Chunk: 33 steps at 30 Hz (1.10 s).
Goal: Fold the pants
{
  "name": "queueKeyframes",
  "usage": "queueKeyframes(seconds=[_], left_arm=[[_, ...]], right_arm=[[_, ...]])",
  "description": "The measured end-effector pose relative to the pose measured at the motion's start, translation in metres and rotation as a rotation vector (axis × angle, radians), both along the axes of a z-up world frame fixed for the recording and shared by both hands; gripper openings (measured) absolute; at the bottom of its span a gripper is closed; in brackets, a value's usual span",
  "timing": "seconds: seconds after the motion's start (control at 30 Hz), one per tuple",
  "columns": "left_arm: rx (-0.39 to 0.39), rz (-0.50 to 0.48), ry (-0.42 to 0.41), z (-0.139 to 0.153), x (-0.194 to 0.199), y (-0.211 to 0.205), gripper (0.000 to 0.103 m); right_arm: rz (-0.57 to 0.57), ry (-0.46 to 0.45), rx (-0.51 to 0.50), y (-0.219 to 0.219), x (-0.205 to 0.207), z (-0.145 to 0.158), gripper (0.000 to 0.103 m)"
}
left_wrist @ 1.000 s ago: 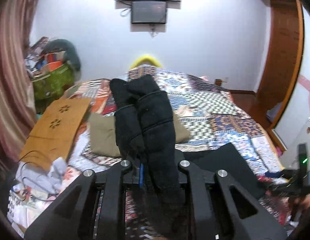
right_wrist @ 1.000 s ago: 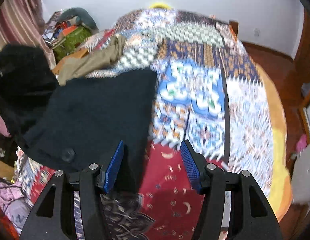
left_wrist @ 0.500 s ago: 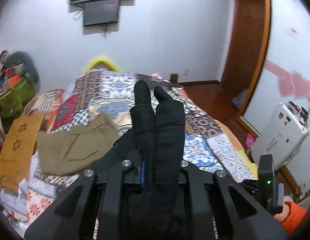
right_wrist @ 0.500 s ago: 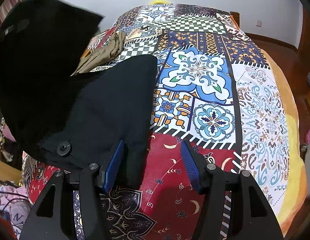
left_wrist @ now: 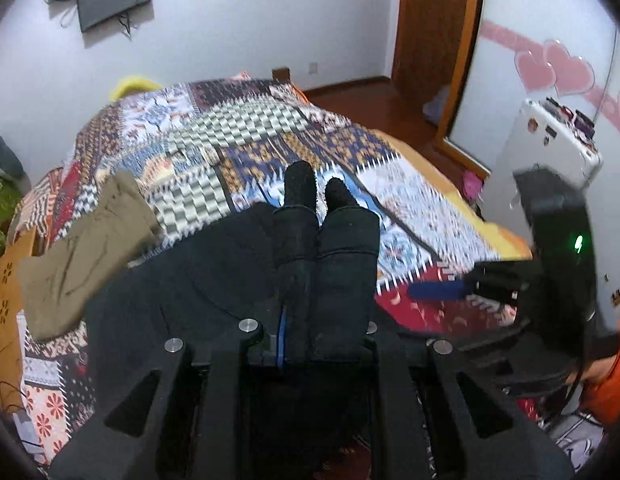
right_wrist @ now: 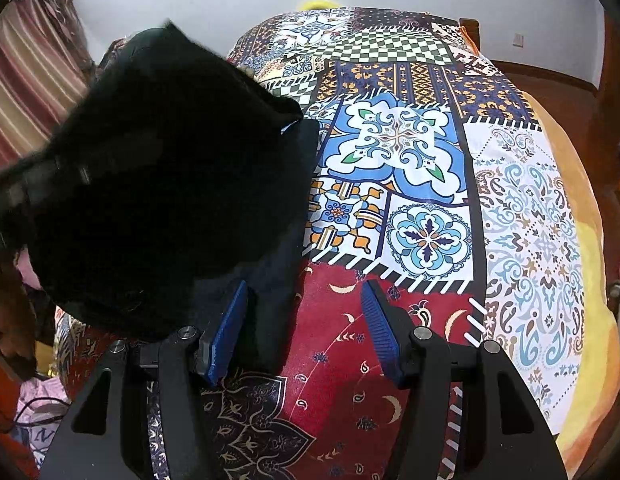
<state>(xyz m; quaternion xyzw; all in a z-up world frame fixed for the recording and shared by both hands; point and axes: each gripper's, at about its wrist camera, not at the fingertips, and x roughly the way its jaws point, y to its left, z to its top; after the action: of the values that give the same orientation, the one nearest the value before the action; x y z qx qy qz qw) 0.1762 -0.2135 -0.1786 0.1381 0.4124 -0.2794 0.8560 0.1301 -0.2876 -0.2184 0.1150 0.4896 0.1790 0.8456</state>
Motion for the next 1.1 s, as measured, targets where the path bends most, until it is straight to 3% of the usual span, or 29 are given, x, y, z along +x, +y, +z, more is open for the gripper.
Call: queueKeyframes(seconds=[0.17,0.27,0.33,0.37,0.63,0.73,0.8,0.9,1.1], left_arm=[[0.01,0.001,0.088,-0.017,0.0,0.005,0.018],[0.03,0.004,0.105,-0.017,-0.003,0.002,0.032],[-0.001,-0.006,0.125,-0.012,-0.007,0.002,0.063],[-0.021,-0.007,0.133,-0.01,-0.007,0.002,0.067],[-0.132,0.048,0.045,0.037,-0.015,0.031,0.069],[-0.118,0.117,-0.039,0.05,-0.01,0.056,0.083],[-0.088,0.16,-0.056,0.047,-0.004,0.07,0.086],[-0.036,0.211,-0.009,0.03,0.007,0.089,0.086],[0.023,0.235,0.075,-0.012,0.002,0.108,0.086]], right_arm=[[-0.004,0.001,0.001,-0.002,-0.004,0.003,0.055],[-0.004,-0.004,-0.01,-0.003,-0.006,0.007,0.055],[-0.004,-0.01,-0.023,-0.004,-0.008,0.011,0.055],[-0.006,-0.014,-0.029,-0.004,-0.009,0.013,0.055],[-0.048,-0.1,-0.053,-0.018,-0.013,0.045,0.055],[-0.048,-0.162,-0.056,-0.018,-0.015,0.065,0.055],[-0.044,-0.203,-0.043,-0.014,-0.014,0.078,0.056],[-0.033,-0.238,-0.03,-0.006,-0.008,0.087,0.06],[0.016,-0.202,-0.033,0.02,0.007,0.072,0.06]])
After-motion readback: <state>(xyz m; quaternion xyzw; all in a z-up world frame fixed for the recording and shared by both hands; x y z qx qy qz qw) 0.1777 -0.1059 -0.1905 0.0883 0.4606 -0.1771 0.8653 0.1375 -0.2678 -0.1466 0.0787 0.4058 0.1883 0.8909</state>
